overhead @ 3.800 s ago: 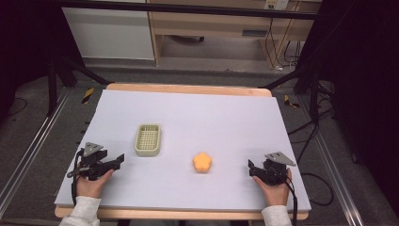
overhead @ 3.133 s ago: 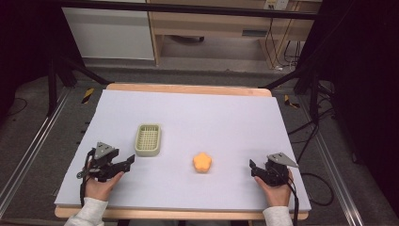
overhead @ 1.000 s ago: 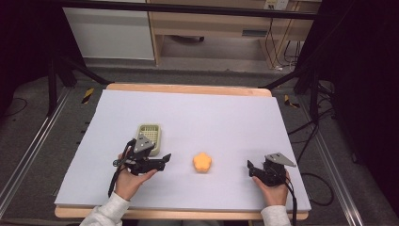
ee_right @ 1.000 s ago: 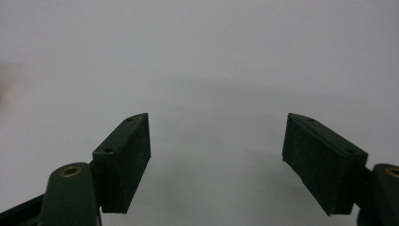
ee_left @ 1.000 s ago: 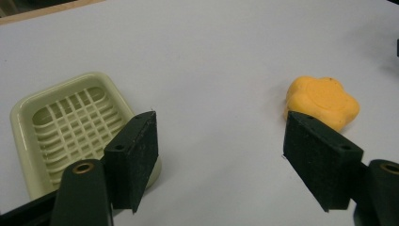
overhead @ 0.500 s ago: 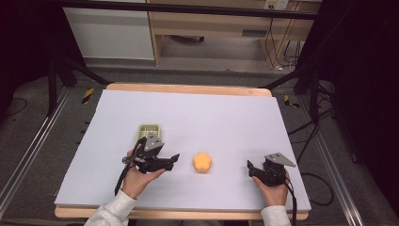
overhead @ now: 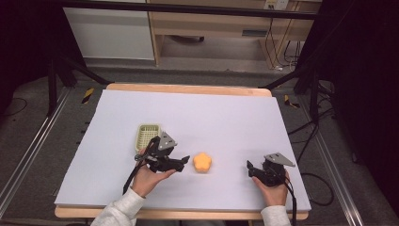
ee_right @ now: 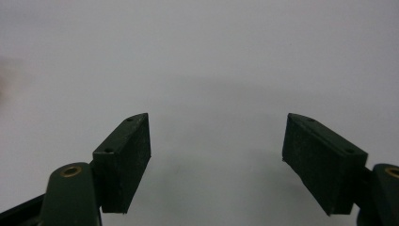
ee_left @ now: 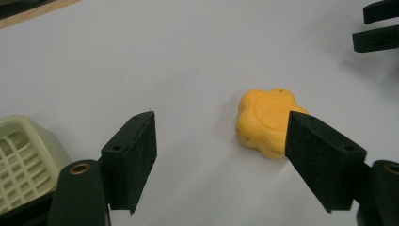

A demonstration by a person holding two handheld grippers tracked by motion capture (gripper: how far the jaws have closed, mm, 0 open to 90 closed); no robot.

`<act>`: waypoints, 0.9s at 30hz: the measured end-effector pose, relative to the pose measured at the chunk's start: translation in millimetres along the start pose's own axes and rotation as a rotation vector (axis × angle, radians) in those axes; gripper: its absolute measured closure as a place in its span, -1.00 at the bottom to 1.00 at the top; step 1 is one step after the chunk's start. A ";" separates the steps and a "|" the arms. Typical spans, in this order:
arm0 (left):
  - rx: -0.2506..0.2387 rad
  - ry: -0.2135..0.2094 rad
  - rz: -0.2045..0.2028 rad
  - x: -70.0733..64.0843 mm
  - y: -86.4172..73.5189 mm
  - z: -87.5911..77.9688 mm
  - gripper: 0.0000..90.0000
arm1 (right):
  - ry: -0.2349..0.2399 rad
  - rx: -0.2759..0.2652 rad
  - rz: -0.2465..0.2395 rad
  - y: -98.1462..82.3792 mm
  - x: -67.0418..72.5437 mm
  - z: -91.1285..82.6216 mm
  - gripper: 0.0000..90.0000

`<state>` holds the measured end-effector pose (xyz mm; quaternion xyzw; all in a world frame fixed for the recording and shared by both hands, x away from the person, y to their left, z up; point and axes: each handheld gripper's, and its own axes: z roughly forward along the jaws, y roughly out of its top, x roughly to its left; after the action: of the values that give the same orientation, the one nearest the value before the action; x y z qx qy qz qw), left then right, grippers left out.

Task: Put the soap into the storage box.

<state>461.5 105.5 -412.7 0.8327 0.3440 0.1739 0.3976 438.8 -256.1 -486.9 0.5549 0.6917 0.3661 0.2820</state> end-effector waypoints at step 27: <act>0.066 -0.047 0.073 -21.4 20.3 17.1 -0.47 | 0.004 0.005 0.001 0.3 0.3 0.2 -0.46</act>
<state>464.9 71.9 -407.8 0.8612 0.3097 0.1573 0.3711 439.1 -255.7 -486.9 0.5553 0.6930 0.3657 0.2789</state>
